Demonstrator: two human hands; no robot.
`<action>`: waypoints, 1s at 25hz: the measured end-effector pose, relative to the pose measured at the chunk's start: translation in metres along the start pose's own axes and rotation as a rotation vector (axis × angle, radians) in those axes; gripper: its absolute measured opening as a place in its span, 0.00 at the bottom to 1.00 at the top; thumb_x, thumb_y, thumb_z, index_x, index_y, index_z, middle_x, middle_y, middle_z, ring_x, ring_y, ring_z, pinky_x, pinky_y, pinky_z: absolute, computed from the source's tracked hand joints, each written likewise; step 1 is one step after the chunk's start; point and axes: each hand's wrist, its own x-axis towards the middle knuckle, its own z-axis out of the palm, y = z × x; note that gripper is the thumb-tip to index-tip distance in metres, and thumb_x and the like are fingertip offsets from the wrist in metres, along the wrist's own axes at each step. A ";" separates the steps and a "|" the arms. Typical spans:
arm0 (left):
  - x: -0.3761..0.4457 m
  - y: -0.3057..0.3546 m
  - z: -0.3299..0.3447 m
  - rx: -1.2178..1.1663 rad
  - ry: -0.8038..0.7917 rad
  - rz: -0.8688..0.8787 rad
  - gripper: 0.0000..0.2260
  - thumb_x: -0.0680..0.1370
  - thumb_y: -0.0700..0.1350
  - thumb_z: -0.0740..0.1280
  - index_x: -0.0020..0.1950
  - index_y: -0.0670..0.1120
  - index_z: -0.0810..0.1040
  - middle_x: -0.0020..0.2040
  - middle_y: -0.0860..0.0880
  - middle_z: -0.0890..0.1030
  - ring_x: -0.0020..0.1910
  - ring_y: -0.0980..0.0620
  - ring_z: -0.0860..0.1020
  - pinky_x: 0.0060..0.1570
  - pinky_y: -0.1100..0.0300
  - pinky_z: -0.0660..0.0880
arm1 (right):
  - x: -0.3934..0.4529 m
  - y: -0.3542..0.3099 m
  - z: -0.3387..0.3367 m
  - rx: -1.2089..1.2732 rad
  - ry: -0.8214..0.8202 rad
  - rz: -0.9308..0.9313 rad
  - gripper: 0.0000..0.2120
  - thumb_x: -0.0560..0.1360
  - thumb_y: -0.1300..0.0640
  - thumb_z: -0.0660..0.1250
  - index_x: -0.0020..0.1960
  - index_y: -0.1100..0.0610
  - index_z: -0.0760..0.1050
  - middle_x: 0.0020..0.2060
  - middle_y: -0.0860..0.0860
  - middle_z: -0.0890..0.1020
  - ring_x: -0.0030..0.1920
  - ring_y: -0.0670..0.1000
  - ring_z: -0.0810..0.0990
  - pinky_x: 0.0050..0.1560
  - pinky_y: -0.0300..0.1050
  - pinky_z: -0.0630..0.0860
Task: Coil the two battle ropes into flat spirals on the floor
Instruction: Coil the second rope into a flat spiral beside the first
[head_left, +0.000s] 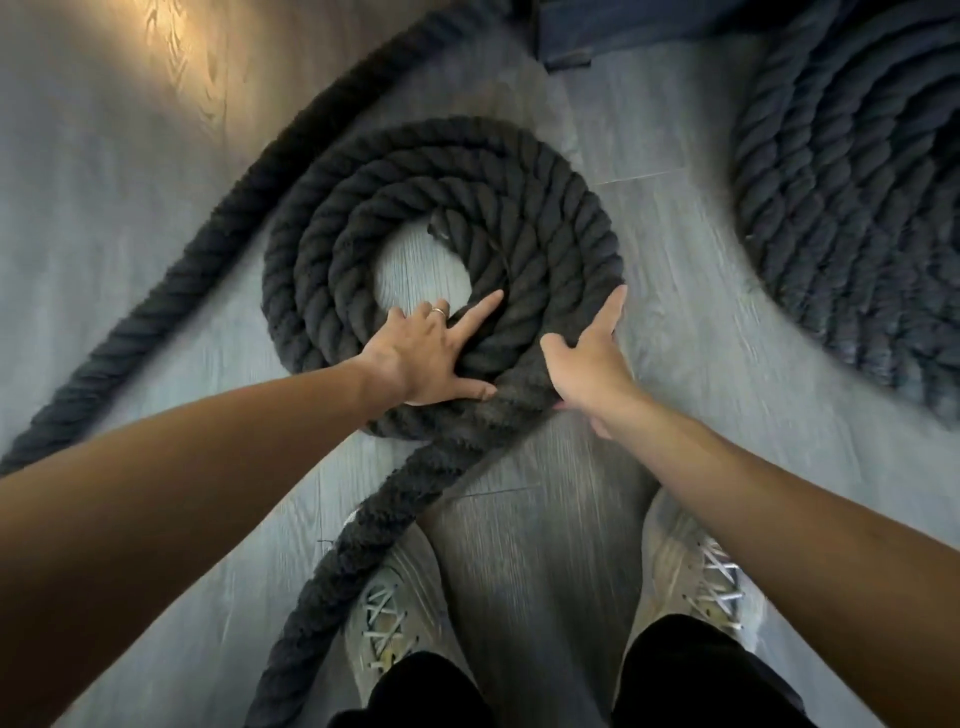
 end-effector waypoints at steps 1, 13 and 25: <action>0.000 0.003 -0.002 -0.008 -0.009 -0.006 0.50 0.66 0.82 0.44 0.78 0.59 0.27 0.67 0.37 0.71 0.63 0.39 0.72 0.60 0.42 0.71 | 0.004 0.001 -0.009 -0.062 -0.041 -0.009 0.45 0.79 0.48 0.60 0.75 0.39 0.24 0.77 0.52 0.61 0.57 0.58 0.78 0.49 0.53 0.84; 0.065 0.057 -0.042 -0.360 -0.080 -0.298 0.46 0.76 0.74 0.56 0.80 0.55 0.31 0.77 0.37 0.62 0.72 0.37 0.66 0.67 0.40 0.66 | 0.042 -0.037 -0.043 -0.133 0.197 -0.009 0.48 0.73 0.46 0.70 0.80 0.45 0.41 0.72 0.60 0.59 0.59 0.60 0.74 0.52 0.49 0.72; -0.002 -0.058 -0.008 0.170 -0.061 0.203 0.55 0.64 0.85 0.49 0.78 0.60 0.27 0.69 0.46 0.71 0.69 0.44 0.70 0.73 0.38 0.57 | 0.037 0.021 -0.063 -0.177 0.123 -0.090 0.43 0.81 0.53 0.61 0.79 0.41 0.30 0.78 0.53 0.59 0.55 0.50 0.74 0.33 0.30 0.69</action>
